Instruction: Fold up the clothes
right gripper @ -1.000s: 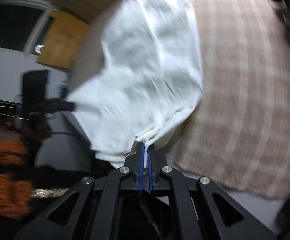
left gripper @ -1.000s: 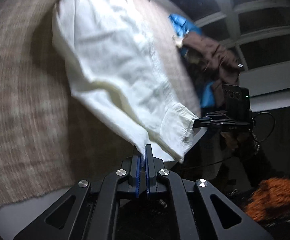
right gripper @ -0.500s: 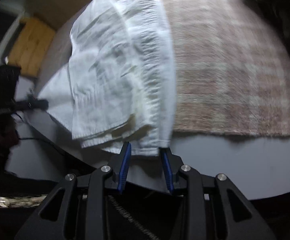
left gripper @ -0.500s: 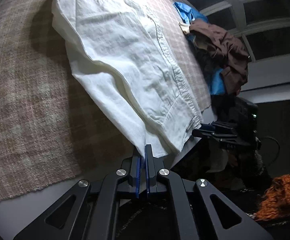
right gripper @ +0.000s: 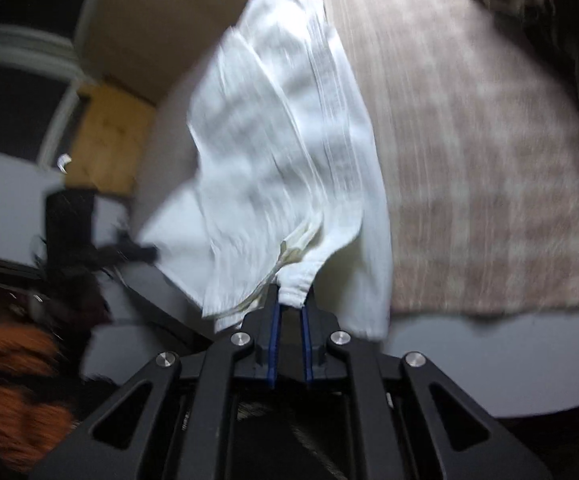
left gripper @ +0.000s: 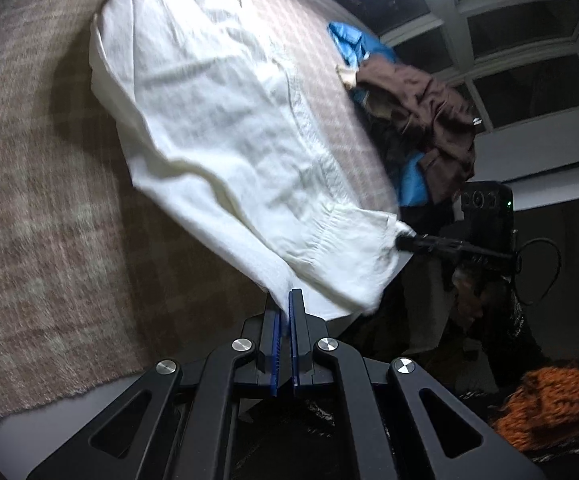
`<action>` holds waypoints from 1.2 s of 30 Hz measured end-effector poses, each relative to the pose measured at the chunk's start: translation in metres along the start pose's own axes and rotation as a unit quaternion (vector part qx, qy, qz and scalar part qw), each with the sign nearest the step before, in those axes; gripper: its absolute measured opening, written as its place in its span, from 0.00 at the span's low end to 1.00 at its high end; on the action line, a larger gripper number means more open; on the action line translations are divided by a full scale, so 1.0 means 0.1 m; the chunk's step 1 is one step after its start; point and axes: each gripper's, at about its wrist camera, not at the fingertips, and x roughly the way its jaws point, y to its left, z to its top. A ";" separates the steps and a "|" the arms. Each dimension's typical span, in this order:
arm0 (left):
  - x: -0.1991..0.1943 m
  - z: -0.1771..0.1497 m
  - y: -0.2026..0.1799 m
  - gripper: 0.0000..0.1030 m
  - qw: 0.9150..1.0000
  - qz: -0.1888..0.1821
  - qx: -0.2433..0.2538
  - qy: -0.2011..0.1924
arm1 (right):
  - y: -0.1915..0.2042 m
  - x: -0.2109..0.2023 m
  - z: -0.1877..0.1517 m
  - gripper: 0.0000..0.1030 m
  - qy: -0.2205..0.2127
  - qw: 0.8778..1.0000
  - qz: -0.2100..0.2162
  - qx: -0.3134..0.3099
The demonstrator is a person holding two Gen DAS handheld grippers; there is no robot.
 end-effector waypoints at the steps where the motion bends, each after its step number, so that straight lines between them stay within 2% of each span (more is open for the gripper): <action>1: -0.04 0.04 0.00 0.03 1.000 -0.006 -0.002 -0.007 | 0.03 -0.08 0.08 0.09 -0.007 1.000 0.011 0.000; 4: -0.19 0.21 0.05 0.03 0.999 -0.024 -0.013 -0.033 | 0.20 -0.17 0.38 0.09 -0.020 0.999 0.025 -0.014; 7: -0.32 0.43 0.09 0.03 0.998 -0.023 -0.012 -0.060 | 0.40 -0.03 0.76 0.09 -0.021 0.999 0.017 -0.040; 13: -0.38 1.11 0.35 0.03 0.994 -0.029 -0.036 -0.099 | 0.52 0.45 1.58 0.09 0.014 0.998 -0.001 -0.065; 14: -0.34 1.27 0.45 0.03 0.993 -0.038 -0.047 -0.102 | 0.52 0.55 1.72 0.09 0.023 0.997 -0.005 -0.070; 16: -0.22 1.57 0.72 0.04 0.990 -0.027 -0.086 -0.105 | 0.40 0.78 2.09 0.12 0.047 0.997 0.003 -0.057; 17: -0.14 1.71 0.89 0.04 0.987 -0.018 -0.117 -0.105 | 0.31 0.87 2.28 0.15 0.055 0.998 -0.007 -0.043; 19: 0.01 1.93 1.21 0.06 0.979 0.014 -0.180 -0.093 | 0.17 1.04 2.68 0.15 0.075 0.995 -0.059 -0.021; 21: 0.02 2.00 1.29 0.09 0.976 0.000 -0.197 -0.094 | 0.14 0.97 2.86 0.17 0.073 0.993 -0.092 -0.017; 22: -0.04 1.99 1.23 0.19 0.978 0.009 -0.182 -0.103 | 0.19 0.81 2.88 0.18 0.054 0.995 -0.084 -0.029; 23: -0.11 1.95 1.14 0.25 0.980 0.020 -0.161 -0.111 | 0.22 0.64 2.86 0.22 0.034 0.995 -0.079 -0.043; 24: -0.17 1.91 1.07 0.36 0.982 0.024 -0.143 -0.118 | 0.24 0.44 2.81 0.25 0.011 0.995 -0.079 -0.054; 26: -0.32 1.75 0.91 0.39 0.986 0.029 -0.105 -0.129 | 0.20 0.09 2.61 0.28 -0.031 0.995 -0.072 -0.068; 28: -0.39 1.58 0.79 0.39 0.989 0.042 -0.074 -0.124 | 0.17 -0.09 2.24 0.28 -0.048 0.993 -0.063 -0.093; 31: -0.34 1.37 0.67 0.39 0.993 0.054 -0.041 -0.096 | 0.12 0.09 1.67 0.28 -0.021 0.991 -0.061 -0.118; 33: -0.23 1.30 0.68 0.39 0.994 0.080 -0.024 -0.073 | 0.12 0.31 1.29 0.28 0.005 0.989 -0.063 -0.133; 34: -0.13 1.26 0.69 0.38 0.994 0.090 -0.019 -0.058 | 0.16 0.43 1.13 0.28 0.009 0.984 -0.081 -0.157; 36: -0.01 1.23 0.72 0.38 0.995 0.087 -0.026 -0.044 | 0.24 0.65 0.94 0.29 0.022 0.972 -0.113 -0.203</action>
